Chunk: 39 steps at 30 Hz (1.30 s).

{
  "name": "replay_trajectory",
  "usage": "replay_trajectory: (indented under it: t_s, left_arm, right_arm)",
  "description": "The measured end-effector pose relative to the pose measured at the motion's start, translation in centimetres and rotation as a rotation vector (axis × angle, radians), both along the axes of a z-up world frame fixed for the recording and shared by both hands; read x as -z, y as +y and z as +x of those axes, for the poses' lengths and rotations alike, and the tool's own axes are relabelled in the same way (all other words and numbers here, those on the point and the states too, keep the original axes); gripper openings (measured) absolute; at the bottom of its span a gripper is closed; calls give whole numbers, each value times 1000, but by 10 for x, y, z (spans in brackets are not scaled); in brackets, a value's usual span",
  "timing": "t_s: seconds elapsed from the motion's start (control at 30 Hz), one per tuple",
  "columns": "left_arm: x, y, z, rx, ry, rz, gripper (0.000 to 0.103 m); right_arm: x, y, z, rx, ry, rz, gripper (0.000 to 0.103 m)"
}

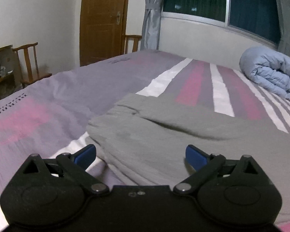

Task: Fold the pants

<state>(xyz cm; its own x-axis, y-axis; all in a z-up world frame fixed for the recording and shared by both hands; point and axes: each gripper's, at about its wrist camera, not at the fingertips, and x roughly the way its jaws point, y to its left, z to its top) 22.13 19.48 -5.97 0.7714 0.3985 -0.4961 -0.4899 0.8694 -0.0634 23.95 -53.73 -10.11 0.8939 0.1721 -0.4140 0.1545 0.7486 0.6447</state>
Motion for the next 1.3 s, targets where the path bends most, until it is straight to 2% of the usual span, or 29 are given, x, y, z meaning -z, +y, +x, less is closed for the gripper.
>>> replay_trajectory:
  t_s: [0.03, 0.17, 0.3, 0.37, 0.43, 0.5, 0.6, 0.67, 0.7, 0.73, 0.93, 1.17, 1.2, 1.23, 1.3]
  left_arm:
    - [3, -4, -1, -2, -9, 1, 93]
    - [20, -8, -1, 4, 32, -25, 93]
    - [26, -1, -2, 7, 16, -81, 95]
    - [28, -2, -3, 6, 15, -83, 95]
    - [29, -6, -2, 4, 19, -71, 95]
    - [29, -7, -3, 3, 22, -65, 95]
    - [30, -7, -3, 2, 22, -66, 95]
    - [30, -7, -4, 3, 23, -66, 95]
    - [30, -7, -4, 3, 24, -67, 95]
    - [30, -7, -4, 3, 24, -68, 95]
    - [30, -7, -5, 3, 22, -69, 95]
    - [30, -6, -4, 3, 22, -71, 95]
    - [30, -6, -5, 3, 22, -73, 95]
    - [30, -6, -5, 3, 22, -74, 95]
    - [30, -5, -5, 4, 20, -77, 95]
  right_arm:
    - [3, -15, -9, 49, 4, 32, 58]
    - [13, -48, -27, 101, -25, 176, 58]
    - [14, -55, -26, 141, -69, 238, 58]
    - [18, -62, -17, 148, -69, 283, 57]
    - [25, -72, -5, 149, -74, 304, 50]
    - [30, -76, 5, 156, -24, 307, 47]
    - [40, -81, 14, 145, -14, 334, 41]
    - [45, -85, 23, 138, 5, 334, 33]
    - [47, -87, 27, 135, 26, 328, 25]
    - [50, -87, 31, 131, 37, 325, 23]
    - [43, -83, 24, 128, 68, 322, 24]
    - [56, -82, 40, 121, 78, 403, 23]
    - [56, -81, 42, 119, 72, 407, 22]
    - [53, -81, 41, 114, 53, 401, 9]
    - [41, -80, 32, 115, -20, 377, 9]
